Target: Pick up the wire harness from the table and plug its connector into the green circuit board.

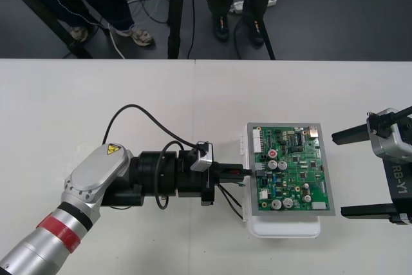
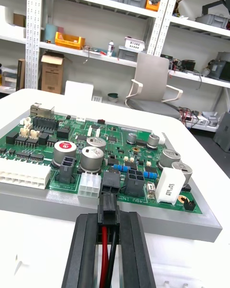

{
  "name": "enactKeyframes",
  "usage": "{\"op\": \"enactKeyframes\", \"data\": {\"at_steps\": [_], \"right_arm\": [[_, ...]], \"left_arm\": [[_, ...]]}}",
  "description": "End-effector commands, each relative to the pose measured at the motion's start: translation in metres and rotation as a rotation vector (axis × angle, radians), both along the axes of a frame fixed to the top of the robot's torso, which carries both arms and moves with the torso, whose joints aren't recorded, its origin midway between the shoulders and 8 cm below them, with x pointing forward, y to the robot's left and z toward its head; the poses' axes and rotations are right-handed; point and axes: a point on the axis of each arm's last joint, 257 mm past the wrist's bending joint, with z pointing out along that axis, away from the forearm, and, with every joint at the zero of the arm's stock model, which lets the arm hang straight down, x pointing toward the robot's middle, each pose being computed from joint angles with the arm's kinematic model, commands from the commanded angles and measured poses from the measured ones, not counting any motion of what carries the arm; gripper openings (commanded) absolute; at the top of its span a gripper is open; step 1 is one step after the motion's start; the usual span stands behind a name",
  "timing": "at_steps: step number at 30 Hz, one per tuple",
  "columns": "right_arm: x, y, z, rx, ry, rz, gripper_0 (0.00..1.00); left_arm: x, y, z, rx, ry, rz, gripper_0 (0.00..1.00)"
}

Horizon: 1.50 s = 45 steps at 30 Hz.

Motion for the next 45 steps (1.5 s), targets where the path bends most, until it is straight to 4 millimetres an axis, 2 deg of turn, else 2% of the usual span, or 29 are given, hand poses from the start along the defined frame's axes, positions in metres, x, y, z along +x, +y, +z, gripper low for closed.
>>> {"op": "enactKeyframes", "data": {"at_steps": [1,21,45], "right_arm": [[-0.0029,0.0041,-0.0022,-0.01,-0.027,0.04,1.0],[-0.0039,0.0044,-0.002,-0.011,-0.031,0.05,1.0],[-0.0033,0.004,-0.0022,-0.012,-0.032,0.048,1.0]], "left_arm": [[0.0038,-0.0224,0.0207,-0.027,-0.127,-0.015,0.0],[0.0,-0.0249,0.0167,-0.013,-0.197,-0.029,0.0],[0.0006,-0.0268,0.0125,0.001,-0.189,-0.038,0.0]]}}
